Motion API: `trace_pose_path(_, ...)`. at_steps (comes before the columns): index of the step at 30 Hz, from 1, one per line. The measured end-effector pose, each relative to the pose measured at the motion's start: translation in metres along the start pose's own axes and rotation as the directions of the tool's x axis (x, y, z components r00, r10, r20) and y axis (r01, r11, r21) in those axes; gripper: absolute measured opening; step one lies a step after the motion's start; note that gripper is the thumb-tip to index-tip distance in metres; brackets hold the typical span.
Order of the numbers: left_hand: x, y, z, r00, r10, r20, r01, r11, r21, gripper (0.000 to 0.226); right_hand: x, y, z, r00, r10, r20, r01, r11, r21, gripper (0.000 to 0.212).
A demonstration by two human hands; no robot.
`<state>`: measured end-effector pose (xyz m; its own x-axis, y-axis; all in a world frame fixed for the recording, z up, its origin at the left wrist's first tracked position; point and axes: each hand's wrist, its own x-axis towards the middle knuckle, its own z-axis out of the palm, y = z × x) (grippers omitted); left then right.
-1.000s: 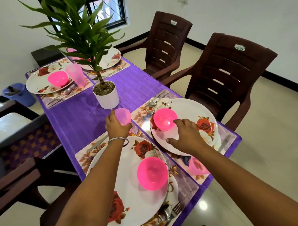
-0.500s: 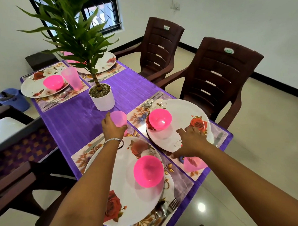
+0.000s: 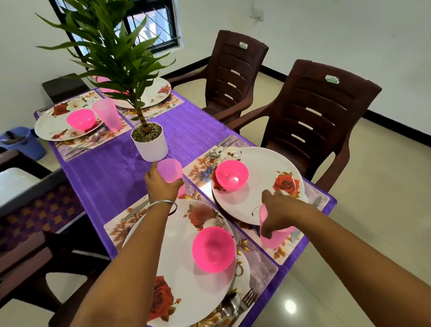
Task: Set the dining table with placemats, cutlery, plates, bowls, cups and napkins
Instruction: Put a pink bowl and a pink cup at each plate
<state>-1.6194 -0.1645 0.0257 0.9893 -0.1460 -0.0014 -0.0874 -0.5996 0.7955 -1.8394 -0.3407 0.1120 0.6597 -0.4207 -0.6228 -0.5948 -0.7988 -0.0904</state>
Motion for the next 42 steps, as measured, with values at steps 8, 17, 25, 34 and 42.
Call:
trace_pose_path(8, 0.004, -0.019, -0.012, 0.998, -0.015, -0.059, 0.011, 0.998, -0.060, 0.096, 0.039, -0.080, -0.073, 0.861, -0.250, -0.443, 0.369, 0.906, 0.206, 0.087)
trace_pose_path(17, 0.003, -0.034, -0.009, 0.999, 0.002, -0.041, -0.005, 0.997, -0.071, 0.092, 0.160, -0.137, -0.055, 0.806, -0.317, -0.500, 0.425, 0.898, 0.116, 0.089)
trace_pose_path(25, 0.004, -0.029, -0.002, 1.000, 0.015, -0.011, -0.016, 0.999, -0.028, 0.091, 0.189, -0.143, -0.049, 0.838, -0.293, -0.460, 0.354, 0.934, 0.050, 0.086)
trace_pose_path(34, 0.003, -0.026, -0.009, 0.999, 0.036, 0.003, -0.036, 0.999, 0.014, 0.093, 0.184, -0.138, -0.040, 0.843, -0.292, -0.452, 0.329, 0.944, 0.002, 0.106)
trace_pose_path(42, -0.053, 0.028, -0.030, 0.970, 0.236, -0.066, -0.242, 0.963, -0.119, 0.095, 0.098, -0.103, -0.032, 0.552, -0.646, -0.527, 0.797, 0.594, 0.108, 0.093)
